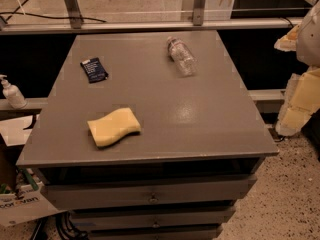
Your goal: Place water bottle upright
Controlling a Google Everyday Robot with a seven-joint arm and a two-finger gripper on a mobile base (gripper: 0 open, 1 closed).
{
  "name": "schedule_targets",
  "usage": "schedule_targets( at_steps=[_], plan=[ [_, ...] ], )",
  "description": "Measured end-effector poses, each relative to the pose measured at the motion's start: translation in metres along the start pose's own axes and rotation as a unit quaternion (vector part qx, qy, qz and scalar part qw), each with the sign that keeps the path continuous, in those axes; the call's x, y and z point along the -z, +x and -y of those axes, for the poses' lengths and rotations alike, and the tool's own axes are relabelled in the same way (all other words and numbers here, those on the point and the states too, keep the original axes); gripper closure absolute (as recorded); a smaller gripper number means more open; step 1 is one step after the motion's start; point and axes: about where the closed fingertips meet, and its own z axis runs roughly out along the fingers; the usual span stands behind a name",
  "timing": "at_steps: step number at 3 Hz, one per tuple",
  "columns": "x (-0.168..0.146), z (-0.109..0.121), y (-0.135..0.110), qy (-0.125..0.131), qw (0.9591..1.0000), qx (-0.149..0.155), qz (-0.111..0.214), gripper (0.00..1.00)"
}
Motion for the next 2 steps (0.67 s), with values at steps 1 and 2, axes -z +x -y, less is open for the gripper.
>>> schedule_targets(
  at_steps=[1,2],
  plan=[
    [0.0,0.0,0.0,0.0,1.0,0.0,0.0,0.0],
    [-0.012,0.019,-0.006,0.006,0.9998,0.016,0.006,0.0]
  ],
)
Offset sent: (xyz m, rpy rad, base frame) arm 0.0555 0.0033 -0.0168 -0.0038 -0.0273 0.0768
